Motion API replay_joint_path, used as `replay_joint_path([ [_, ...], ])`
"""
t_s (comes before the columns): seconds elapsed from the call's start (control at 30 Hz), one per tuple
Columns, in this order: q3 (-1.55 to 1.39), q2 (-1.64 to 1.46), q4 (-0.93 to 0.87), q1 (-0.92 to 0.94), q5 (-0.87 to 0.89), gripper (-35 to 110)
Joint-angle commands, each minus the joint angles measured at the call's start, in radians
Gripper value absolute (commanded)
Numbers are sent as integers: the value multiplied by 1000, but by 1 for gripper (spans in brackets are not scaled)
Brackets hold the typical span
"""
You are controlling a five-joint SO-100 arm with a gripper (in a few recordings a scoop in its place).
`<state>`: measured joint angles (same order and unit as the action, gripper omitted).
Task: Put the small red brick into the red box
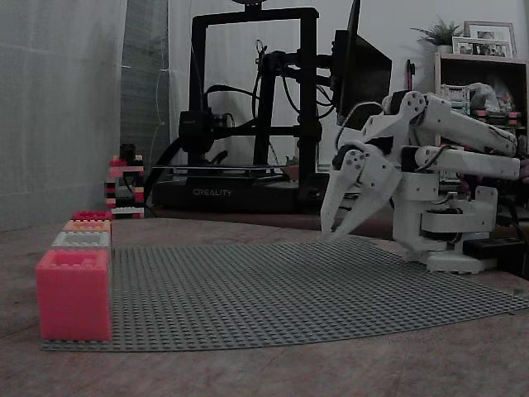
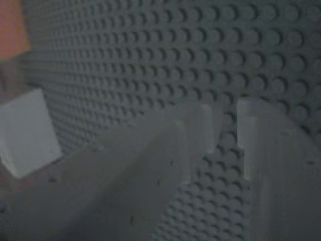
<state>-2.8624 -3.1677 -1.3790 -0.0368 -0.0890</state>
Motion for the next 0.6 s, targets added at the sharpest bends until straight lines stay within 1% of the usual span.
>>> replay_joint_path([
  [0.0,5,-48,-23,-25,17,0],
  [0.3,3,-52,-26,-35,64,0],
  [0.57,3,-52,-26,-35,66,0],
])
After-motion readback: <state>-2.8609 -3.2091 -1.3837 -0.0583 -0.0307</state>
